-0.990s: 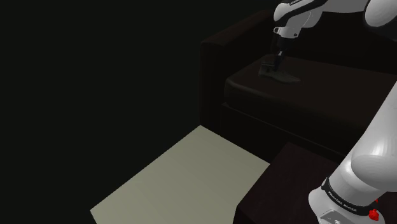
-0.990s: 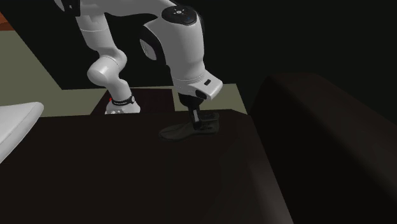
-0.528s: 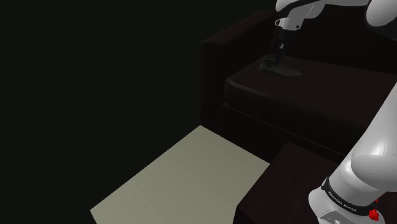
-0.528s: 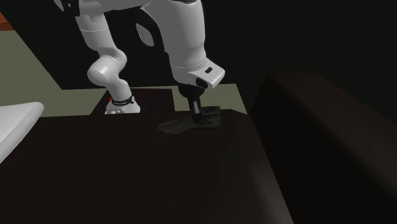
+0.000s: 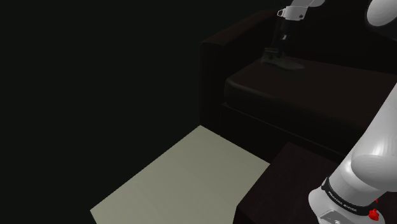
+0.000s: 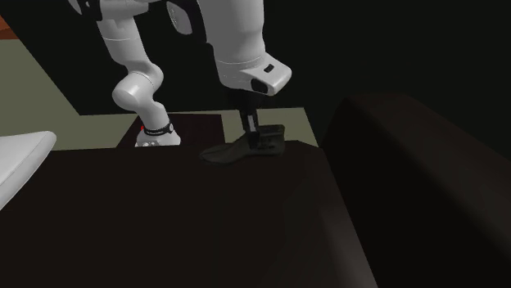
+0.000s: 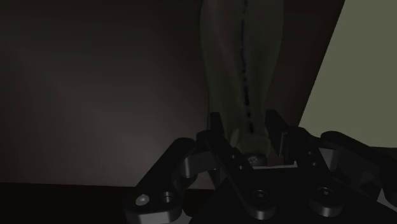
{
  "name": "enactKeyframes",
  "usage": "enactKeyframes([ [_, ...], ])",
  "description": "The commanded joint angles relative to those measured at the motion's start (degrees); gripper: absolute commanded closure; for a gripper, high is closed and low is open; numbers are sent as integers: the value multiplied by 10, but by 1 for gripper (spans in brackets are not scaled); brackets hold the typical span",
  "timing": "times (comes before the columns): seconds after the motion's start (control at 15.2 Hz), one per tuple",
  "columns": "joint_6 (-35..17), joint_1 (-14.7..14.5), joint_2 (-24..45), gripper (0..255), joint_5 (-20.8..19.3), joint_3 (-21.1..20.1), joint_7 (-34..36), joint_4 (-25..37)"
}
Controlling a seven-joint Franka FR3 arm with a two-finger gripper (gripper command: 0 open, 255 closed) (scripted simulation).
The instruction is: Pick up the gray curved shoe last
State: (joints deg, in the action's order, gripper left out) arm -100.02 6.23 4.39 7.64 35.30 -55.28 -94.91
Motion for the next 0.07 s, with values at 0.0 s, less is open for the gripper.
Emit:
enactKeyframes([
  [0.0, 5, 0, 0, 255, 0, 0, 0, 6],
])
